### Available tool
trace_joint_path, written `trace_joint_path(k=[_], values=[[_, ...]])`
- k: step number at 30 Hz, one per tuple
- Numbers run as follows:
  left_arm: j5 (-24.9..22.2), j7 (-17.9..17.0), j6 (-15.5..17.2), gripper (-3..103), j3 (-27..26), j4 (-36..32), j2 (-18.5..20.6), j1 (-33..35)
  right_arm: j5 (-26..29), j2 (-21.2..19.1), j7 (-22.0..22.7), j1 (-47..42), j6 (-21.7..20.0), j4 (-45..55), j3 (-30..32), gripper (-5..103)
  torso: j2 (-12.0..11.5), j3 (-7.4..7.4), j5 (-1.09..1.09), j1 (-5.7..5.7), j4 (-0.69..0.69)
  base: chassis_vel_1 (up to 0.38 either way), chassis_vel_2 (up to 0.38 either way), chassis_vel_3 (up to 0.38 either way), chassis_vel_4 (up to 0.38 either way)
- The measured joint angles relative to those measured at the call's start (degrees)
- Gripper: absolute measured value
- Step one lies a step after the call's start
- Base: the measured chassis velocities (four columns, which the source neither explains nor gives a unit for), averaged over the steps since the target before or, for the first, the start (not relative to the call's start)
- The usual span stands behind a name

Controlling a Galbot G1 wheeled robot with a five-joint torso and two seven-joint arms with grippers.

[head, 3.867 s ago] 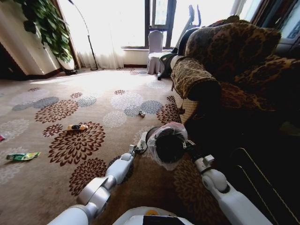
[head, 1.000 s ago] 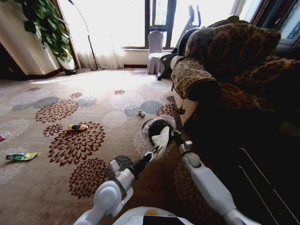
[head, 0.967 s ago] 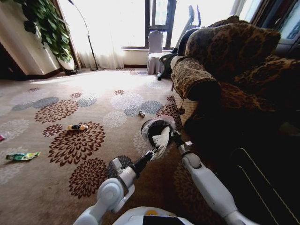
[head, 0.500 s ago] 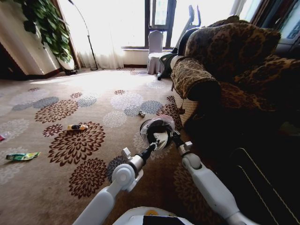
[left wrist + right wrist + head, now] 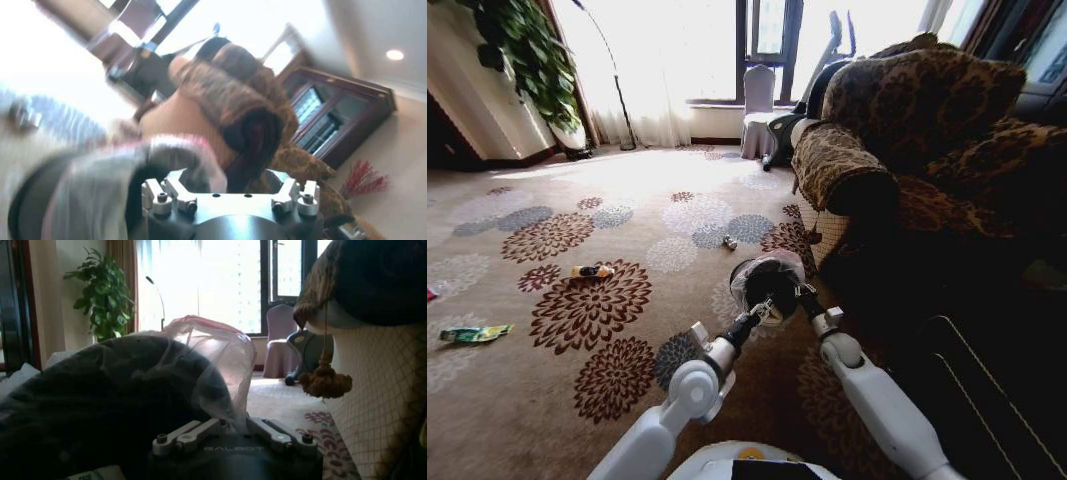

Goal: Pick up the trash from the ground and place it into the trash bin.

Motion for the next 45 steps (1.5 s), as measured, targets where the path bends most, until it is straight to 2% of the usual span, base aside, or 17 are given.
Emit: trace_joint_path(k=[1, 3, 4, 6, 7, 9, 10, 11, 12, 14, 16, 18, 19, 21, 27, 32, 45], values=[[0.00, 0.00, 0.00, 77, 0.00, 0.00, 0.00, 0.00, 0.00, 0.00, 0.00, 0.00, 0.00, 0.00, 0.00, 0, 0.00, 0.00, 0.00, 0.00, 0.00, 0.000, 0.000, 0.000, 0.000], [5.81, 2.25, -3.13, 88, -3.37, -0.30, 0.66, -0.39, -0.06, -0.46, 0.00, -0.65, -0.03, 0.71, 0.48, 0, 0.00, 0.00, 0.01, 0.00, 0.00, 0.000, 0.000, 0.000, 0.000], [5.81, 2.25, -3.13, 88, -3.37, -0.30, 0.66, -0.39, -0.06, -0.46, 0.00, -0.65, -0.03, 0.71, 0.48, 0, 0.00, 0.00, 0.01, 0.00, 0.00, 0.000, 0.000, 0.000, 0.000], [15.25, 2.44, -7.40, 99, -9.24, 2.86, 1.38, -3.26, -0.84, -0.58, -0.01, -1.62, 0.10, 2.26, 1.07, 0, 0.00, 0.00, 0.01, 0.00, 0.00, 0.000, 0.000, 0.000, 0.000], [17.74, 2.01, -8.13, 99, -10.75, 4.42, 1.39, -4.15, -1.21, -0.63, -0.01, -1.88, 0.10, 2.73, 1.20, 0, 0.00, 0.00, 0.01, 0.00, 0.00, 0.000, 0.000, 0.000, 0.000], [19.17, 1.54, -8.51, 100, -11.66, 5.57, 1.37, -4.74, -1.46, -0.69, -0.01, -2.06, 0.10, 3.07, 1.29, 0, 0.00, 0.00, 0.00, 0.00, 0.01, 0.000, 0.000, 0.000, 0.000], [22.36, 0.33, -9.66, 100, -13.77, 9.43, 1.16, -6.25, -1.83, -0.90, -0.01, -2.63, 0.27, 4.07, 1.49, 0, 0.00, 0.00, 0.01, 0.00, 0.01, 0.000, 0.000, 0.000, 0.000], [22.36, 0.33, -9.66, 100, -13.77, 9.43, 1.16, -6.25, -1.83, -0.90, -0.01, -2.63, 0.27, 4.07, 1.49, 0, 0.00, 0.00, 0.01, 0.00, 0.01, 0.000, 0.000, 0.000, 0.000], [23.64, -1.38, -10.31, 100, -15.06, 13.22, 0.80, -7.44, -1.85, -1.12, 0.00, -3.36, 0.61, 5.49, 1.63, 0, 0.00, 0.00, -0.01, 0.00, 0.00, 0.000, 0.000, 0.000, 0.000], [24.03, -6.31, -10.36, 100, -16.33, 21.16, 0.31, -9.79, -1.33, -1.58, -0.01, -4.86, 0.78, 9.03, 1.89, 0, 0.00, 0.00, -0.01, 0.00, -0.01, 0.000, 0.000, 0.000, 0.000], [24.24, -7.03, -10.25, 100, -16.54, 23.26, 0.26, -10.42, -1.09, -1.72, -0.03, -5.27, 0.81, 10.07, 1.94, 0, 0.00, 0.00, -0.02, 0.00, 0.00, 0.000, 0.000, 0.000, 0.000], [24.94, -5.60, -8.45, 100, -17.55, 29.18, 0.47, -12.18, -0.64, -2.03, -0.05, -6.07, 0.82, 12.44, 2.09, 0, 0.00, 0.00, -0.01, 0.00, 0.01, 0.000, 0.000, 0.000, 0.000], [24.94, -5.60, -8.45, 100, -17.55, 29.18, 0.47, -12.18, -0.64, -2.03, -0.05, -6.07, 0.82, 12.44, 2.09, 0, 0.00, 0.00, -0.01, 0.00, 0.01, 0.000, 0.000, 0.000, 0.000], [25.96, -2.30, -6.95, 100, -18.15, 32.61, 1.08, -12.65, -0.54, -1.45, -0.03, -6.37, 1.45, 13.43, 2.82, 0, 0.00, 0.00, 0.00, 0.00, 0.01, -0.030, 0.017, 0.022, -0.010], [26.07, 0.07, -5.65, 100, -17.20, 34.71, 2.52, -12.17, -0.04, -0.52, -0.05, -6.80, 2.17, 14.03, 3.08, 0, 0.01, 0.00, 0.00, 0.00, 0.01, -0.109, 0.081, 0.104, -0.089], [26.00, 0.45, -4.88, 100, -16.17, 36.69, 2.56, -13.12, -0.13, 0.02, -0.02, -7.53, 2.37, 14.54, 2.73, 0, 0.01, 0.00, 0.01, 0.00, 0.01, -0.188, 0.182, 0.203, -0.199], [25.11, 1.65, -5.67, 100, -15.48, 37.72, 1.47, -13.05, -1.94, 0.38, 0.00, -8.99, 3.71, 13.95, 2.35, 0, 0.01, 0.01, 0.02, 0.00, 0.02, -0.295, 0.297, 0.306, -0.303]])
